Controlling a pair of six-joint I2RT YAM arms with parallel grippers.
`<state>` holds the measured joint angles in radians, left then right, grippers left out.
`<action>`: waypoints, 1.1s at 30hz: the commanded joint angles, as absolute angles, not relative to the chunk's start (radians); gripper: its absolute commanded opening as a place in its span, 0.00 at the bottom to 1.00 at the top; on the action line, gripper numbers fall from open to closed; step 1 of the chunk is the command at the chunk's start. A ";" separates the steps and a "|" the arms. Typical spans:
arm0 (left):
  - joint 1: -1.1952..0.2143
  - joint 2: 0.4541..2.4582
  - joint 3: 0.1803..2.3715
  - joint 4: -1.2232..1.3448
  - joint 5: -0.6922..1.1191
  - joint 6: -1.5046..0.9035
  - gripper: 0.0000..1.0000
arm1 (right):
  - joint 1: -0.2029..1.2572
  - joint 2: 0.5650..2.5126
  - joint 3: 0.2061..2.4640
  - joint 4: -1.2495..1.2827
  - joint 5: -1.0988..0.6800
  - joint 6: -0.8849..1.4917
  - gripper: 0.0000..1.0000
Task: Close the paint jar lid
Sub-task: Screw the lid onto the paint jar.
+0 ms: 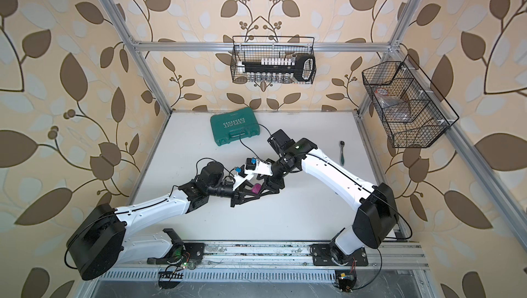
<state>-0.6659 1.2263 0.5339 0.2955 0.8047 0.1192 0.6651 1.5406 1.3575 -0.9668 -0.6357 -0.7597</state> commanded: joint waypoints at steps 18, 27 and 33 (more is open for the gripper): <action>-0.669 1.210 0.543 0.336 0.844 0.120 0.00 | 0.673 1.577 1.378 -0.980 -0.614 -0.749 0.73; -0.667 1.213 0.543 0.334 0.847 0.120 0.00 | 0.673 1.585 1.390 -0.992 -0.620 -0.758 0.79; -0.668 1.216 0.545 0.332 0.845 0.119 0.00 | 0.672 1.589 1.385 -0.997 -0.619 -0.764 0.75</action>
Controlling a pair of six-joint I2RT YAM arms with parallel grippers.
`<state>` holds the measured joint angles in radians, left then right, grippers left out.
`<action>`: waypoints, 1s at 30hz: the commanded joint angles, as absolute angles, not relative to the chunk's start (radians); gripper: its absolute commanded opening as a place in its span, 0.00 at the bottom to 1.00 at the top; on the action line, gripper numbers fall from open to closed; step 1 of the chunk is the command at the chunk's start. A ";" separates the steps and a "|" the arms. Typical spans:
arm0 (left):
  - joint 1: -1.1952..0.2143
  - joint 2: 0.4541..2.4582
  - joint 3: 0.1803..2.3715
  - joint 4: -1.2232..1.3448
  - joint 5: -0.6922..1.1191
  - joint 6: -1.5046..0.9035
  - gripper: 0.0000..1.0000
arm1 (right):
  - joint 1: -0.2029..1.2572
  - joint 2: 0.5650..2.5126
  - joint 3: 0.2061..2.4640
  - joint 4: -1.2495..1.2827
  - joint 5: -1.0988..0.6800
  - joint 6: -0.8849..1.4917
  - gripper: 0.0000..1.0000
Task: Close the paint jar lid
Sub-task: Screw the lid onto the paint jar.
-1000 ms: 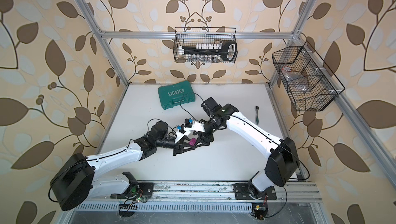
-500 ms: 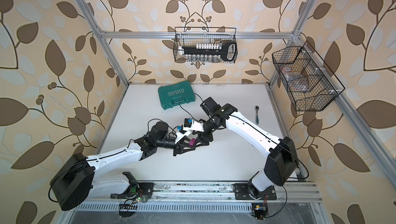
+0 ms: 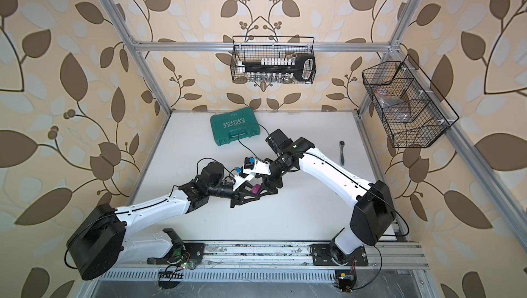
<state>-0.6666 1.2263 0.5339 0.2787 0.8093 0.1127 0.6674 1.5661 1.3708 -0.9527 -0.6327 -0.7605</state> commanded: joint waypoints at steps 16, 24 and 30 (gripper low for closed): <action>-0.667 1.207 0.543 0.335 0.827 0.119 0.00 | 0.682 1.606 1.381 -1.019 -0.639 -0.752 0.56; -0.668 1.190 0.546 0.346 0.799 0.109 0.00 | 0.699 1.577 1.322 -0.941 -0.643 -0.670 0.47; -0.669 1.179 0.547 0.353 0.766 0.103 0.00 | 0.704 1.541 1.298 -0.894 -0.644 -0.581 0.40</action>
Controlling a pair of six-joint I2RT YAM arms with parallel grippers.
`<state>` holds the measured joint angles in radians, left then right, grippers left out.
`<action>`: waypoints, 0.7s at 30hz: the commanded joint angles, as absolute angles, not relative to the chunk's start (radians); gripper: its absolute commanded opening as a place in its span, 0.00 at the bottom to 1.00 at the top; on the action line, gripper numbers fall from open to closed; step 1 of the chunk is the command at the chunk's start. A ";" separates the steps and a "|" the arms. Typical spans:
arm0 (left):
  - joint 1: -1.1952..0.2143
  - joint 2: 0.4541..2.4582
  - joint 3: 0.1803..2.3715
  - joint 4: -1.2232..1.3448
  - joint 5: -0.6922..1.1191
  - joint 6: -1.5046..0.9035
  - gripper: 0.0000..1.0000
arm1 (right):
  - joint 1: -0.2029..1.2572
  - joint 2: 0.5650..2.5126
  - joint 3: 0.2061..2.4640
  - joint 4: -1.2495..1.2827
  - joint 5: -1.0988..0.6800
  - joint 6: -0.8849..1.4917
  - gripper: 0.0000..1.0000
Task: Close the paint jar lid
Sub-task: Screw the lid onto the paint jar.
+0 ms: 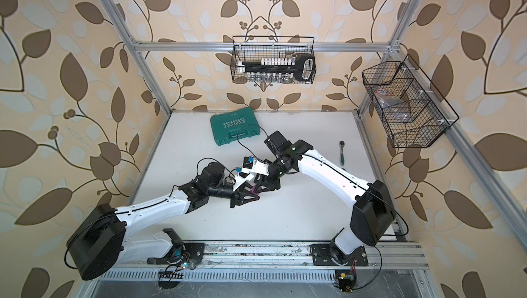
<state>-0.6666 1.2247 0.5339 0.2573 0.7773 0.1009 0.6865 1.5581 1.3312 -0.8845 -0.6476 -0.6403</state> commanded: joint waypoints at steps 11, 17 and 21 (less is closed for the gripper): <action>-0.669 1.115 0.528 0.374 0.682 0.093 0.00 | 0.704 1.520 1.262 -0.837 -0.635 -0.344 0.34; -0.669 1.098 0.518 0.396 0.646 0.085 0.00 | 0.736 1.561 1.275 -0.811 -0.603 -0.139 0.28; -0.669 1.082 0.510 0.394 0.629 0.087 0.00 | 0.748 1.591 1.287 -0.805 -0.584 -0.028 0.28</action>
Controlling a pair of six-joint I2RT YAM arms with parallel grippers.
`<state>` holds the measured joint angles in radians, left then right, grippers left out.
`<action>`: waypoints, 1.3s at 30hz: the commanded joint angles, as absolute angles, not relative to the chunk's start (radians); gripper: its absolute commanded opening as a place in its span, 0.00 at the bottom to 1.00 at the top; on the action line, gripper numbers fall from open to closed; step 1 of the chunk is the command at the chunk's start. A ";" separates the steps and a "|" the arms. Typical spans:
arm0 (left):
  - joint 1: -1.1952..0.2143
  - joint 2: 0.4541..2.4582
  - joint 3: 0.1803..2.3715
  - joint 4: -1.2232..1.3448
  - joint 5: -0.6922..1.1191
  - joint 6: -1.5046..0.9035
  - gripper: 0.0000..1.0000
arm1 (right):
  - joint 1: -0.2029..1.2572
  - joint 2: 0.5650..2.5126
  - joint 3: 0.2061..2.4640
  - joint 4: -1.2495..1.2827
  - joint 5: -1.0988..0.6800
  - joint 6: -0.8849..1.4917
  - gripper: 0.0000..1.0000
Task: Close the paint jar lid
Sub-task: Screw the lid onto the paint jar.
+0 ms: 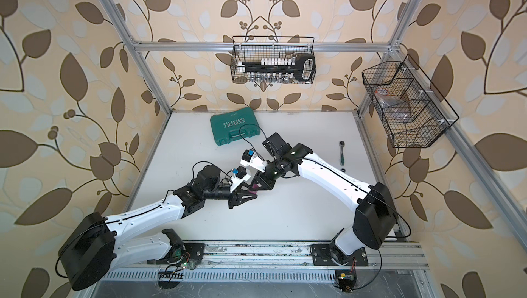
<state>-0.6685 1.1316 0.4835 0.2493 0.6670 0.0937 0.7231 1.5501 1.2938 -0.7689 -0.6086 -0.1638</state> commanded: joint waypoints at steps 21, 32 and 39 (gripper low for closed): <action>-0.669 1.100 0.471 0.401 0.655 0.089 0.00 | 0.632 1.422 1.413 -0.923 -0.647 -0.036 0.72; -0.670 1.126 0.496 0.343 0.733 0.103 0.00 | 0.579 1.436 1.331 -0.907 -0.653 -0.504 0.73; -0.669 1.140 0.500 0.337 0.744 0.108 0.00 | 0.616 1.487 1.352 -0.963 -0.713 -0.692 0.74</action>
